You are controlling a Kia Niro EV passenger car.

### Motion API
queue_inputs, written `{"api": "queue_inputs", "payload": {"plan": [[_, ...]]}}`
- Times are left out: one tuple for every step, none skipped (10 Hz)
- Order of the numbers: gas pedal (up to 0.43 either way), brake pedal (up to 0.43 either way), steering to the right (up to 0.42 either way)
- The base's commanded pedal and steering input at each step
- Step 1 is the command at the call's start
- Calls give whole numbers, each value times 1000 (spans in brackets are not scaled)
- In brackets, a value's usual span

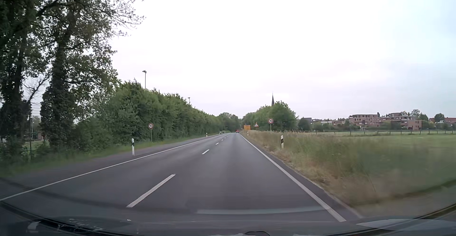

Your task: Follow the waypoints while adhering to traffic rules and regulations

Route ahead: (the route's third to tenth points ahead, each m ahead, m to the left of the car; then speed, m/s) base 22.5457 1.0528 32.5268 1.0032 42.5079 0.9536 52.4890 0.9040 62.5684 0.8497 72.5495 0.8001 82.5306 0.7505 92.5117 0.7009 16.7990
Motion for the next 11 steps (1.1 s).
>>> {"api": "queue_inputs", "payload": {"plan": [[189, 0, -1], [189, 0, -1], [189, 0, -1], [189, 0, -1], [189, 0, -1], [189, 0, -1], [189, 0, -1], [189, 0, -2], [177, 0, -1], [177, 0, -1], [177, 0, -1]]}}
